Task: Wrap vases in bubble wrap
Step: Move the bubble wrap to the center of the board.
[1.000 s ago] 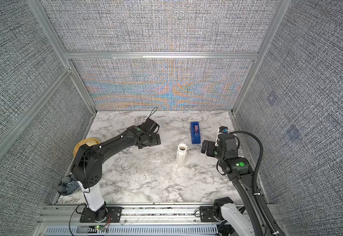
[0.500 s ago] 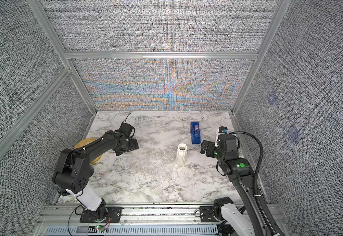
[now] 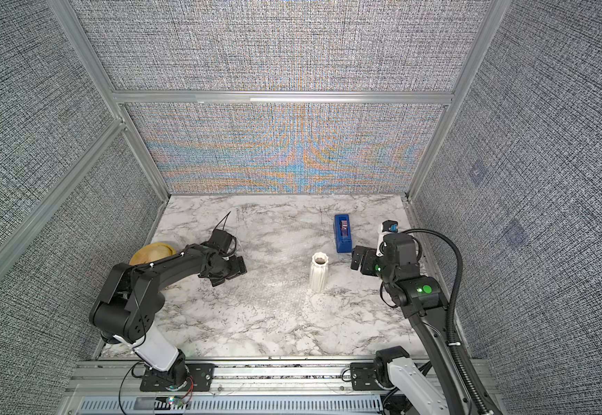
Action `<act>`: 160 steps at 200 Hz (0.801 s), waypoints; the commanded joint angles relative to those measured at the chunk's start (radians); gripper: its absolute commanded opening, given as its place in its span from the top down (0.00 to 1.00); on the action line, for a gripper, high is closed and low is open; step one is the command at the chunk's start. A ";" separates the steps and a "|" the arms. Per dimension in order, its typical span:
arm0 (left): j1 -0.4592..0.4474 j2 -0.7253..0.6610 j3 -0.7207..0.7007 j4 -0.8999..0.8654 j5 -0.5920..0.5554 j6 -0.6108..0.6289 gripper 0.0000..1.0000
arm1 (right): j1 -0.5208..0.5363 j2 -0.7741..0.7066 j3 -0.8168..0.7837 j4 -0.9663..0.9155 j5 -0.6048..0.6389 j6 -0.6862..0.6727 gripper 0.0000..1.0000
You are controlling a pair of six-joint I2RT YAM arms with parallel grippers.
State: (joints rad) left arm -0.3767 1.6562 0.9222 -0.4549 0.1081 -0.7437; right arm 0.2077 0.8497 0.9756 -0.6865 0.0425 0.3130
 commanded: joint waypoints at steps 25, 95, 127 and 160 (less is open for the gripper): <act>-0.035 -0.094 -0.082 -0.013 0.016 -0.073 0.22 | 0.004 0.012 0.009 -0.007 -0.001 -0.007 0.01; -0.096 -0.216 -0.121 -0.114 -0.107 -0.139 0.23 | 0.017 0.031 0.048 -0.023 -0.020 0.003 0.02; -0.070 -0.302 -0.099 -0.176 -0.223 -0.123 0.18 | 0.073 0.057 0.092 -0.077 -0.030 0.041 0.03; -0.047 -0.360 -0.077 -0.193 -0.276 -0.059 0.12 | 0.225 0.101 0.147 -0.144 0.030 0.092 0.05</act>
State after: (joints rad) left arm -0.4332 1.3262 0.8352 -0.6109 -0.0914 -0.8577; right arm 0.3538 0.9260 1.0904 -0.7647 0.0273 0.3561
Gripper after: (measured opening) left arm 0.869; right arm 0.956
